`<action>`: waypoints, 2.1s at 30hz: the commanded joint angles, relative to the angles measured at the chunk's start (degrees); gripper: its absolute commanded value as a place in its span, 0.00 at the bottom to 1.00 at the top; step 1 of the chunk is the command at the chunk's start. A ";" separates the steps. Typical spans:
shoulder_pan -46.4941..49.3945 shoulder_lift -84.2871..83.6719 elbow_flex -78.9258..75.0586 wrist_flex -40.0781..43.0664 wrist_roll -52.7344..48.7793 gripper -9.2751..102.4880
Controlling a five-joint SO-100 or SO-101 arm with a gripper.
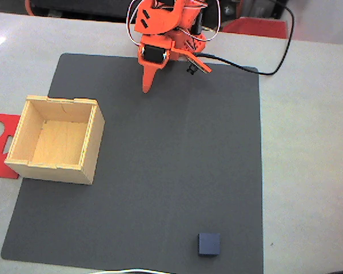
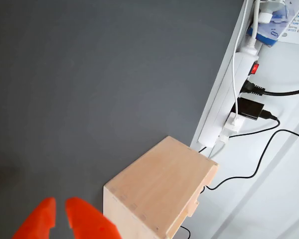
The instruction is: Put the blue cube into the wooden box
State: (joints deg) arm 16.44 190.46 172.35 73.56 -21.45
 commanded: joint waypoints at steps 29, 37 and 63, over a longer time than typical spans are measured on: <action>-2.90 -0.44 -1.14 -8.79 -0.88 0.24; -8.61 -46.93 -29.88 -24.87 0.35 0.24; -20.83 -112.85 -93.69 -25.14 1.23 0.25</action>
State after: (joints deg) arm -3.25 80.68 87.36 47.37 -20.57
